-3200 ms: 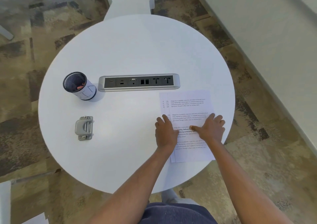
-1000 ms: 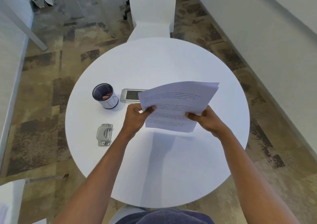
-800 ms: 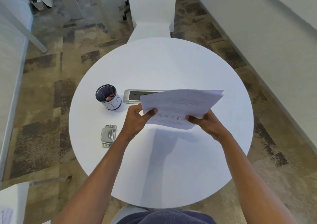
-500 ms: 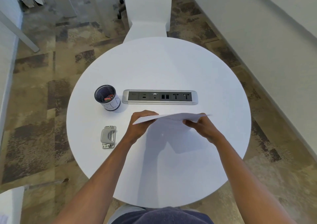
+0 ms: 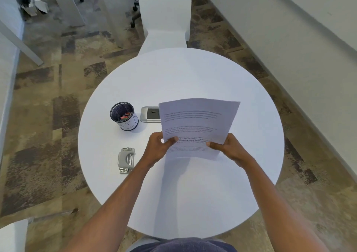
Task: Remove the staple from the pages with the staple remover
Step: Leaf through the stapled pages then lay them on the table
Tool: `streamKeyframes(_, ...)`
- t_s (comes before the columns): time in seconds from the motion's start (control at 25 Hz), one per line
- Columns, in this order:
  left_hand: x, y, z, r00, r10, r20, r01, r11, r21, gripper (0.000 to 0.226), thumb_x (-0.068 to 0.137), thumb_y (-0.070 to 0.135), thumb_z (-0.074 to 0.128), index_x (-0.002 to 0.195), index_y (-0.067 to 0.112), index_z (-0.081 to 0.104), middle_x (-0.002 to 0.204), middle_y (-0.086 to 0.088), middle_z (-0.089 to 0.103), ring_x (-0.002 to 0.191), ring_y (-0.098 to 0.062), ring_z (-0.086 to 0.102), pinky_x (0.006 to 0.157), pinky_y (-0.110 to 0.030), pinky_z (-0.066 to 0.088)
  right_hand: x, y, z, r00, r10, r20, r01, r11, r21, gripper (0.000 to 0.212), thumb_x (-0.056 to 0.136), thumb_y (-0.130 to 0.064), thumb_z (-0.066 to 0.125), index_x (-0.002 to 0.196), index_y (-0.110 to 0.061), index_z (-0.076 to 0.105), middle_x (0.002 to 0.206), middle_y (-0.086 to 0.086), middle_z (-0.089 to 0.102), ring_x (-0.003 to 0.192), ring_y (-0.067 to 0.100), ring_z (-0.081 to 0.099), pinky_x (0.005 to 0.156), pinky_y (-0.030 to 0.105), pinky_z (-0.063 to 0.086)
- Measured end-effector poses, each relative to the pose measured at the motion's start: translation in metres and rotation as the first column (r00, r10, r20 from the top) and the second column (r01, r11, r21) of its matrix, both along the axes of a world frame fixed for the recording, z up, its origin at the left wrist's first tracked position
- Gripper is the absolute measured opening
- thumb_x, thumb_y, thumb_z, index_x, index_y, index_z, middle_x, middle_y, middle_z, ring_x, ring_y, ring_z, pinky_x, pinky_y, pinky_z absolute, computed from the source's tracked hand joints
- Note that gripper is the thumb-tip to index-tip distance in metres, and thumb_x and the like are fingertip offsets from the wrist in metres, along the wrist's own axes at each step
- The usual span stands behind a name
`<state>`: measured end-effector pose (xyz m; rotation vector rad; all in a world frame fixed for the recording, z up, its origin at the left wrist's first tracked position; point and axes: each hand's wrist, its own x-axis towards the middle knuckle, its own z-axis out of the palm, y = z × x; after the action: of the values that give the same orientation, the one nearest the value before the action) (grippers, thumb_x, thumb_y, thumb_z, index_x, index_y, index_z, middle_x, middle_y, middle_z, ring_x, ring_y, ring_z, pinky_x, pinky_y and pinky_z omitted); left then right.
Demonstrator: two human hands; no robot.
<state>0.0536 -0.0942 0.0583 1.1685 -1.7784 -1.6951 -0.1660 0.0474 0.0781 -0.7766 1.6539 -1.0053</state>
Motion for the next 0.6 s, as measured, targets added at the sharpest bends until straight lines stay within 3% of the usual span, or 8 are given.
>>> streamKeyframes(0.08, -0.005, -0.003, 0.009, 1.000, -0.007, 0.011, 0.007, 1.000, -0.024, 0.019, 0.085, 0.021, 0.071, 0.101, 0.011, 0.076, 0.097, -0.004, 0.076, 0.083, -0.012, 0.069, 0.072, -0.026, 0.055, -0.003, -0.001, 0.011, 0.997, -0.067, 0.030, 0.068, 0.997, -0.027, 0.048, 0.080, -0.009, 0.078, 0.124, -0.020, 0.063, 0.119, -0.004, 0.072, 0.108, 0.014, 0.068, 0.101, 0.048, 0.050)
streamKeyframes(0.2, -0.014, -0.019, 0.028, 0.991, -0.098, 0.089, 0.114, 0.975, -0.191, 0.021, 0.086, 0.020, 0.070, 0.075, 0.003, 0.072, 0.073, -0.004, 0.069, 0.063, -0.011, 0.052, 0.058, -0.028, 0.042, -0.019, 0.001, 0.030, 0.977, -0.209, 0.050, 0.214, 0.966, -0.148, 0.063, 0.075, -0.008, 0.081, 0.131, -0.012, 0.054, 0.127, 0.001, 0.068, 0.116, 0.018, 0.064, 0.104, 0.050, 0.047)
streamKeyframes(0.28, -0.021, -0.030, 0.045, 0.972, -0.175, 0.155, 0.220, 0.910, -0.351, 0.025, 0.087, 0.016, 0.068, 0.068, 0.000, 0.067, 0.063, 0.000, 0.057, 0.059, -0.010, 0.041, 0.054, -0.027, 0.033, -0.035, 0.004, 0.046, 0.947, -0.312, -0.073, 0.292, 0.934, -0.203, 0.096, 0.069, -0.022, 0.088, 0.148, -0.020, 0.032, 0.147, 0.000, 0.050, 0.134, 0.015, 0.048, 0.111, 0.044, 0.038)
streamKeyframes(0.36, -0.027, -0.043, 0.060, 0.949, -0.211, 0.234, 0.299, 0.838, -0.457, 0.016, 0.087, 0.011, 0.067, 0.074, 0.003, 0.071, 0.065, 0.001, 0.063, 0.061, -0.012, 0.049, 0.058, -0.029, 0.041, -0.050, 0.003, 0.064, 0.905, -0.297, -0.304, 0.253, 0.951, -0.176, 0.115, 0.065, -0.035, 0.089, 0.153, -0.036, 0.014, 0.161, -0.008, 0.026, 0.145, 0.010, 0.027, 0.113, 0.035, 0.027)
streamKeyframes(0.44, -0.031, -0.049, 0.071, 0.918, -0.228, 0.326, 0.366, 0.805, -0.467, 0.011, 0.088, 0.011, 0.066, 0.084, 0.009, 0.075, 0.077, -0.003, 0.074, 0.071, -0.020, 0.064, 0.069, -0.033, 0.051, -0.059, 0.001, 0.079, 0.842, -0.164, -0.513, 0.127, 0.986, -0.107, 0.112, 0.068, -0.038, 0.087, 0.152, -0.040, 0.013, 0.160, -0.015, 0.022, 0.145, 0.004, 0.021, 0.113, 0.032, 0.022)
streamKeyframes(0.48, -0.032, -0.051, 0.074, 0.894, -0.243, 0.377, 0.406, 0.797, -0.447, 0.011, 0.089, 0.014, 0.065, 0.086, 0.011, 0.076, 0.081, -0.005, 0.075, 0.076, -0.024, 0.067, 0.072, -0.036, 0.053, -0.061, -0.002, 0.087, 0.831, -0.070, -0.552, 0.043, 0.997, -0.061, 0.104, 0.070, -0.036, 0.086, 0.151, -0.038, 0.022, 0.158, -0.017, 0.028, 0.142, 0.003, 0.026, 0.114, 0.031, 0.023)
streamKeyframes(0.6, -0.035, -0.048, 0.080, 0.803, -0.327, 0.499, 0.552, 0.724, -0.414, 0.012, 0.089, 0.016, 0.065, 0.087, 0.017, 0.076, 0.086, 0.000, 0.075, 0.079, -0.021, 0.067, 0.073, -0.041, 0.056, -0.060, -0.013, 0.090, 0.870, 0.249, -0.425, -0.232, 0.968, 0.091, 0.052, 0.078, -0.019, 0.081, 0.127, -0.022, 0.063, 0.131, -0.007, 0.064, 0.119, 0.008, 0.058, 0.105, 0.033, 0.043)
